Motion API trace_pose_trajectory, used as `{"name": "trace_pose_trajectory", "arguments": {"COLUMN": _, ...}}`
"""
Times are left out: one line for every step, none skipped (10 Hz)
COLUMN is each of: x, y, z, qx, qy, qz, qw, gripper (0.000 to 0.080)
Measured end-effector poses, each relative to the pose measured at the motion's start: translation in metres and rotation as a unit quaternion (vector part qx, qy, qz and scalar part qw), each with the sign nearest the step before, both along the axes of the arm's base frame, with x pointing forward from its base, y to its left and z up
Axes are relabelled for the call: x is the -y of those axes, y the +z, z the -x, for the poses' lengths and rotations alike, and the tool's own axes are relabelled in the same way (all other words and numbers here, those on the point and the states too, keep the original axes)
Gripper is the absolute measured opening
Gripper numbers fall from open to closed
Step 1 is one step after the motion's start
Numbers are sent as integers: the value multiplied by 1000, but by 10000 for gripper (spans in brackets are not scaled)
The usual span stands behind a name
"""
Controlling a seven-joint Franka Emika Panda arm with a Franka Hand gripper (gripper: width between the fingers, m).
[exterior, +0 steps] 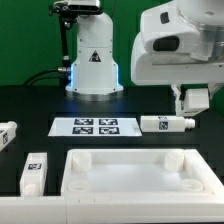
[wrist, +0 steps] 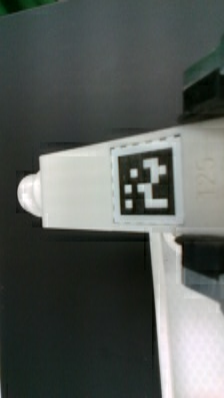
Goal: Assemble desk
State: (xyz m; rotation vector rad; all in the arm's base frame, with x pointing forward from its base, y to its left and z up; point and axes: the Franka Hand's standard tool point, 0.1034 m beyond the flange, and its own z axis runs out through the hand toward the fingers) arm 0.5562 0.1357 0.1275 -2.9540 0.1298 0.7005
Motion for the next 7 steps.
{"name": "trace_pose_trajectory", "arguments": {"x": 3, "y": -1, "z": -6, "qx": 29, "qy": -1, "qz": -9, "qw": 1000, "gripper": 285}}
{"name": "trace_pose_trajectory", "arguments": {"x": 8, "y": 14, "z": -21, "qx": 58, "qy": -2, "qz": -16, "qw": 998, "gripper": 285}}
{"name": "trace_pose_trajectory", "arguments": {"x": 12, "y": 31, "z": -44, "qx": 109, "qy": 7, "qz": -24, "qw": 994, "gripper": 285}}
{"name": "trace_pose_trajectory", "arguments": {"x": 13, "y": 40, "z": -56, "qx": 144, "qy": 8, "qz": -26, "qw": 989, "gripper": 285}}
{"name": "trace_pose_trajectory", "arguments": {"x": 10, "y": 36, "z": -61, "qx": 191, "qy": 2, "qz": -23, "qw": 981, "gripper": 285}}
{"name": "trace_pose_trajectory", "arguments": {"x": 10, "y": 34, "z": -57, "qx": 211, "qy": 1, "qz": -21, "qw": 977, "gripper": 285}}
{"name": "trace_pose_trajectory", "arguments": {"x": 12, "y": 34, "z": -65, "qx": 255, "qy": 2, "qz": -20, "qw": 967, "gripper": 285}}
